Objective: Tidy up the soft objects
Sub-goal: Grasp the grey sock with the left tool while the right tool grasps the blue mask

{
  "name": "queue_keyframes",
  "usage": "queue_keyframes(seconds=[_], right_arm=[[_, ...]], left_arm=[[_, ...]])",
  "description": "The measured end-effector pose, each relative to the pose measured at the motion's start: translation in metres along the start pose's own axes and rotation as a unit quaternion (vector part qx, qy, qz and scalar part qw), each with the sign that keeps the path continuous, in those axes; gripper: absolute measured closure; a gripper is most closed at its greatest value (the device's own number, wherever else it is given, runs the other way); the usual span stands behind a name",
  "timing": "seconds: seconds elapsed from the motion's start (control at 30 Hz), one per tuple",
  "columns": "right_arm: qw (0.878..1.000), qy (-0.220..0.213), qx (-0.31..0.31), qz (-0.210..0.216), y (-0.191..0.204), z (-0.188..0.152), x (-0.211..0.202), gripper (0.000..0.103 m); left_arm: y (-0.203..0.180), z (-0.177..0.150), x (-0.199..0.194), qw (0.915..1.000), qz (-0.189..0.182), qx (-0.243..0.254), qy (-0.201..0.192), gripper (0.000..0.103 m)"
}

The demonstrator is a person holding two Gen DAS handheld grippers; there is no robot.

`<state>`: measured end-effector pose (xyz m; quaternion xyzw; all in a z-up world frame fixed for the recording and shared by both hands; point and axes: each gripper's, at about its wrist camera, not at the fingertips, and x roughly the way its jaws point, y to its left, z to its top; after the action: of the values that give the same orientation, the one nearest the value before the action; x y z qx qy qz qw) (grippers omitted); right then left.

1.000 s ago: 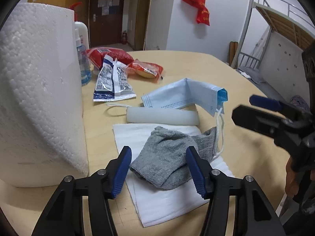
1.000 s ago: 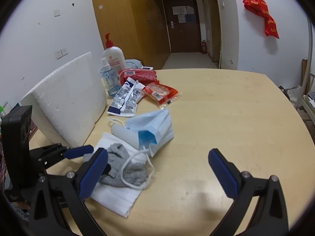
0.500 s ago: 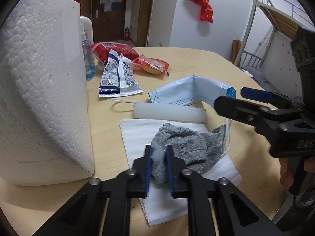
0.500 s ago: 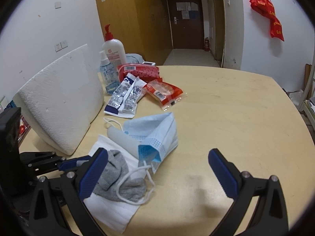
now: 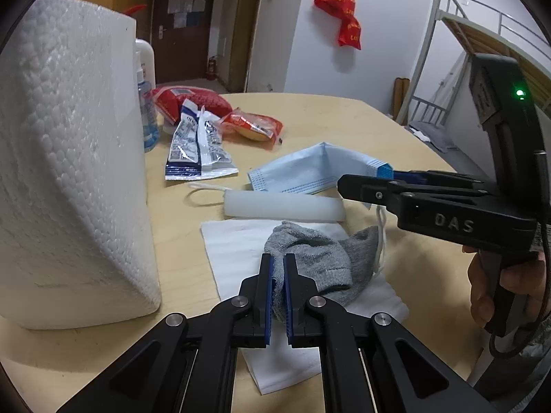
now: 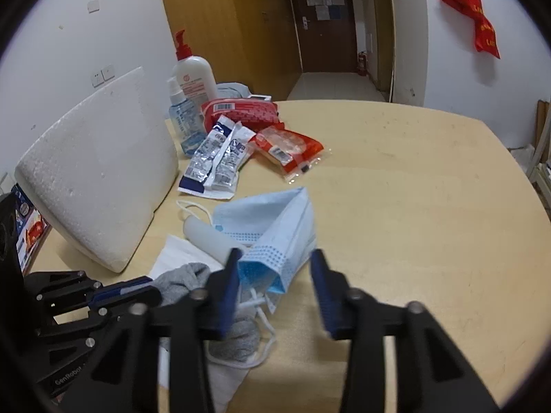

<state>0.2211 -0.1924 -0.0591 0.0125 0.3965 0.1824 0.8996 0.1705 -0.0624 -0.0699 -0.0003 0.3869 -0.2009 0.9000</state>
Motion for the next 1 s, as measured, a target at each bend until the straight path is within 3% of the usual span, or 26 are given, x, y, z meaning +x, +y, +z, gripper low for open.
queue_keyframes(seconds=[0.17, 0.23, 0.63, 1.0], right_arm=[[1.0, -0.012, 0.019, 0.003, -0.006, -0.001, -0.004, 0.089], [0.999, -0.022, 0.023, 0.002, -0.007, -0.001, -0.01, 0.092], [0.997, -0.068, 0.038, 0.005, -0.01, 0.004, -0.046, 0.092], [0.993, -0.116, 0.03, -0.004, -0.001, 0.0, -0.094, 0.092]], left_arm=[[-0.002, 0.0, -0.005, 1.0, -0.003, 0.001, -0.007, 0.097], [-0.004, 0.001, -0.008, 0.9999, -0.003, 0.002, -0.012, 0.097], [-0.008, 0.005, -0.029, 0.9993, 0.002, 0.003, -0.036, 0.097], [-0.014, 0.008, -0.077, 0.996, 0.016, 0.004, -0.088, 0.097]])
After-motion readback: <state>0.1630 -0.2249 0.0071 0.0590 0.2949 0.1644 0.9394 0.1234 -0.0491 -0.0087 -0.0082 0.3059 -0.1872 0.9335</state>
